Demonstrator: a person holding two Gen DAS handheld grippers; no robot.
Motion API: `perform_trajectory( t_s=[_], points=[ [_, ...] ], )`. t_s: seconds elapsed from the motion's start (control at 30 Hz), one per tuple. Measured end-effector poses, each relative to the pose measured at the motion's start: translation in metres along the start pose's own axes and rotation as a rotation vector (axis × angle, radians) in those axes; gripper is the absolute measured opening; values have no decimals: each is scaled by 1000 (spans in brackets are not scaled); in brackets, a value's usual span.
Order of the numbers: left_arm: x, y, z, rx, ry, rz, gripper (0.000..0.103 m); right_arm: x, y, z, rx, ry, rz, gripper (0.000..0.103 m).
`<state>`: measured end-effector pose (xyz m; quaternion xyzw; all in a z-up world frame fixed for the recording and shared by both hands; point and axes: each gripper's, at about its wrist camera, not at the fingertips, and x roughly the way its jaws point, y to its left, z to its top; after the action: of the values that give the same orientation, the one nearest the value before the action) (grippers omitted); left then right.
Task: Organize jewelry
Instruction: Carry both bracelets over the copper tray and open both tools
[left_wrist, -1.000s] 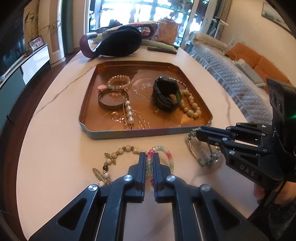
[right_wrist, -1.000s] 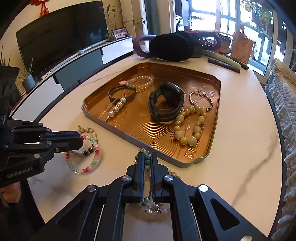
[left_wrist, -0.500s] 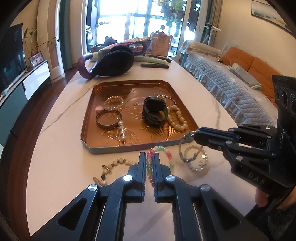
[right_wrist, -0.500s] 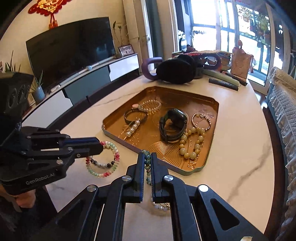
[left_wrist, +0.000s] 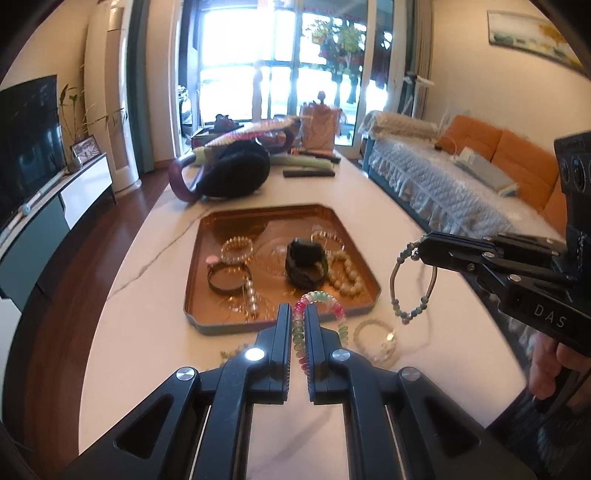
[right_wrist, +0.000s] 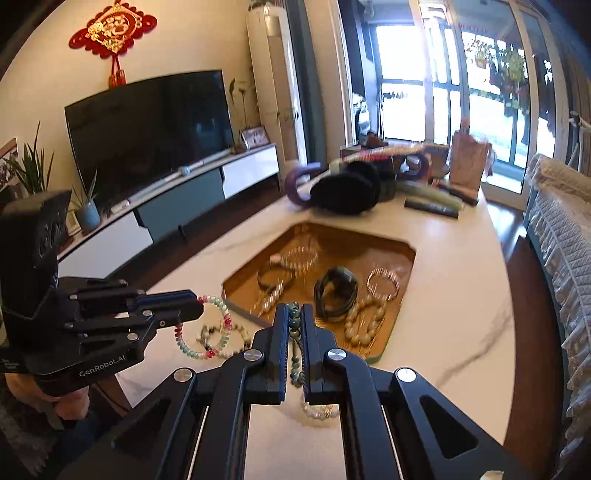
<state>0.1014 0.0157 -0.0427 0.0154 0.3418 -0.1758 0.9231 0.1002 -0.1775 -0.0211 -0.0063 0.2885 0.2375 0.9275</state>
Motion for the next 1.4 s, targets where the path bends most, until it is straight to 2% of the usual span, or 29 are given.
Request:
perform_trajectory(
  t_s=[0.37,0.53,0.67,0.8,0.97,1.2,1.33,1.4],
  points=[
    [-11,21,41,-98,-89,-40,7,-6,-8,36,-2,-63,6,5],
    [-18,27,63,-98,-128,-32,7,-4,-15,49,-7,-72,7,5],
    [-10,33,77,-111,-134,-54,7,4,-18,59,-29,-71,1,5],
    [20,33,77,-121,-76,-68,7,22,-25,59,-35,-47,-4,5],
    [71,29,63,-114,43,-47,7,51,-38,42,-3,30,4,5],
    [123,27,46,-130,163,-51,7,83,-51,20,27,105,8,5],
    [145,27,30,-132,237,-43,7,98,-51,5,36,164,25,5],
    [146,26,26,-135,248,-43,7,102,-50,-2,41,185,43,5]
  ],
)
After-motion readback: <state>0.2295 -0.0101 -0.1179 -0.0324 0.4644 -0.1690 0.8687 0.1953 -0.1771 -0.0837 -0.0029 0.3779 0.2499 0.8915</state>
